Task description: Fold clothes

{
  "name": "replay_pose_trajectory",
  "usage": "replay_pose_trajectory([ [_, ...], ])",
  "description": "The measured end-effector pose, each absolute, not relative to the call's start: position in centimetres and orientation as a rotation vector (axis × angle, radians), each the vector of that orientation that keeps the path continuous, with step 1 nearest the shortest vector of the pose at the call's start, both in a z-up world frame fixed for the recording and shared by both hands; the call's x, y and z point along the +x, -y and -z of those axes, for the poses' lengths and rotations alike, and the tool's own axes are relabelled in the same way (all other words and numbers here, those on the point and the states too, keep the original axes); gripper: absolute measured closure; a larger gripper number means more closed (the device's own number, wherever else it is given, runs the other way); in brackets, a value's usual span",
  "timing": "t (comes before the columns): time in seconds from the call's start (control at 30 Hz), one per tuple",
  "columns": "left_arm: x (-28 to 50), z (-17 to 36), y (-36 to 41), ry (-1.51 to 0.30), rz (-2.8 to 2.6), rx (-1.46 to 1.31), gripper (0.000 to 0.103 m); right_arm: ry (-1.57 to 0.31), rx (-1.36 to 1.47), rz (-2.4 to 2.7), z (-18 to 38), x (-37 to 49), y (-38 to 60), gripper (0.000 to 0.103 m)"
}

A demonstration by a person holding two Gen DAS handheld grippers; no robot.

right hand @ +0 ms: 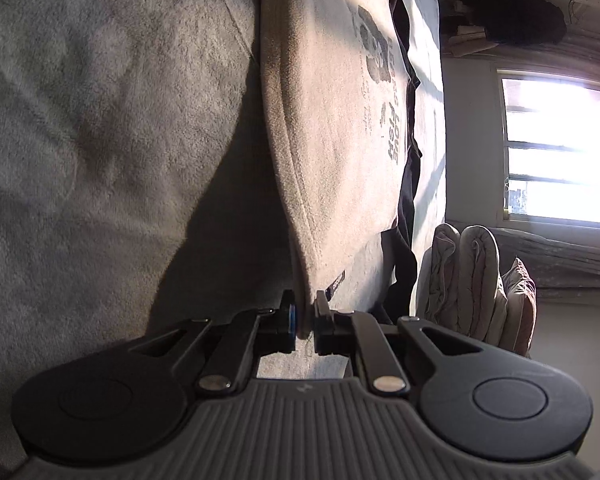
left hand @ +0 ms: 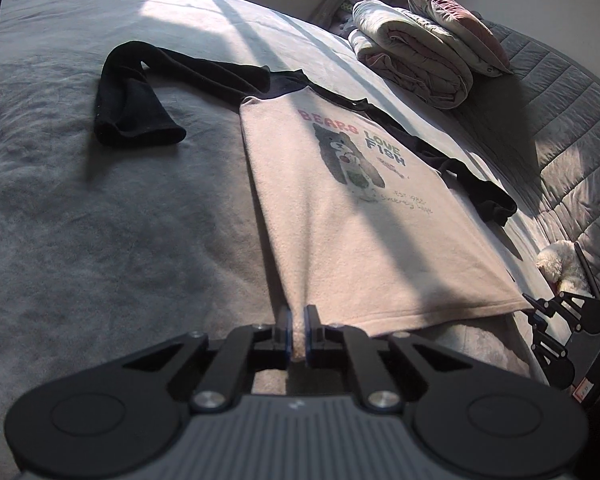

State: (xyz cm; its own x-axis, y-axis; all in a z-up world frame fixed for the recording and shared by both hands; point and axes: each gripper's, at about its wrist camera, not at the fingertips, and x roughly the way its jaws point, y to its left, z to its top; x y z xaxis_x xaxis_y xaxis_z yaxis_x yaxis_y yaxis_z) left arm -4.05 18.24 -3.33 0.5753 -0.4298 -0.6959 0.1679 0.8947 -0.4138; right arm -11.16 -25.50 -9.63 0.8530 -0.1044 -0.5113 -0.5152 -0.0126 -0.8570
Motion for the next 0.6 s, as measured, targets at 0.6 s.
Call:
replay_pose_trajectory([
  [0.6,-4.3,5.0,-18.6,-0.995,0.365,-0.238,0.097,-0.539,-1.511,-0.390,11.2,-11.7,25.6,0.091],
])
